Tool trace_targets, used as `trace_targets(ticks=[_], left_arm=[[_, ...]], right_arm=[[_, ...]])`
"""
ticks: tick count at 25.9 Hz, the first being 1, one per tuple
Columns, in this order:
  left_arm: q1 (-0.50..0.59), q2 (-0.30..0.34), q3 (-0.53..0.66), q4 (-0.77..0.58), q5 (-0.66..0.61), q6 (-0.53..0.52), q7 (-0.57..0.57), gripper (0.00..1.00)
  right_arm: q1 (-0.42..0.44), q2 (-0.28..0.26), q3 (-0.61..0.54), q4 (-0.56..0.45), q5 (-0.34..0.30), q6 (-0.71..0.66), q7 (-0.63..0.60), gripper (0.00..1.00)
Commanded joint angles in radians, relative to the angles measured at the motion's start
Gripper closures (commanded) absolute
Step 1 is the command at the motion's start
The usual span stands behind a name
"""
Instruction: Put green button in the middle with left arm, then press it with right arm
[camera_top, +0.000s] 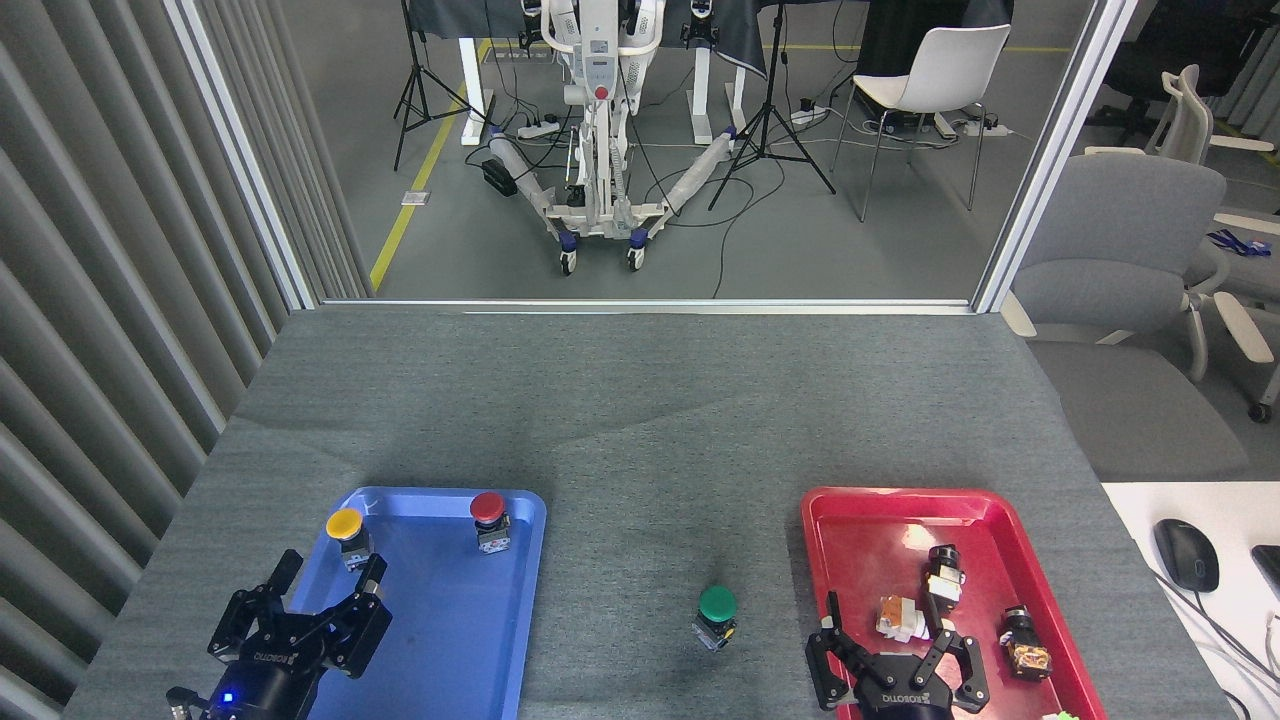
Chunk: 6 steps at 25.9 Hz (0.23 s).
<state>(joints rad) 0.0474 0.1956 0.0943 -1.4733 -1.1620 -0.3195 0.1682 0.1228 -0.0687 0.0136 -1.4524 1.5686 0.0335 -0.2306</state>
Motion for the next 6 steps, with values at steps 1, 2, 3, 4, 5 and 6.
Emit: trace_targets(ticks=[1,2,3,4,5,6], left_arm=[[0.009,0.002,0.001,0.004,-0.002,-0.007,0.001,0.01],[0.014,0.004,0.001,0.004,-0.002,-0.015,0.001,0.01],[0.020,0.007,0.001,0.004,-0.002,-0.016,0.002,0.01],[0.029,0.008,0.002,0.002,-0.001,-0.016,0.007,0.01],[0.039,0.008,0.002,0.002,-0.001,-0.016,0.010,0.01],[0.046,0.008,0.004,0.002,-0.001,-0.015,0.011,0.01]], right_arm=[[0.001,-0.006,0.000,0.000,-0.001,-0.032,0.008,0.00],[0.001,-0.008,0.000,0.000,-0.001,-0.035,0.008,0.00],[0.001,-0.008,-0.001,0.000,-0.001,-0.037,0.008,0.00],[0.001,-0.008,-0.001,0.000,-0.001,-0.037,0.008,0.00],[0.001,-0.006,-0.001,-0.002,-0.001,-0.037,0.008,0.00],[0.001,-0.006,-0.001,0.000,-0.001,-0.037,0.008,0.00]])
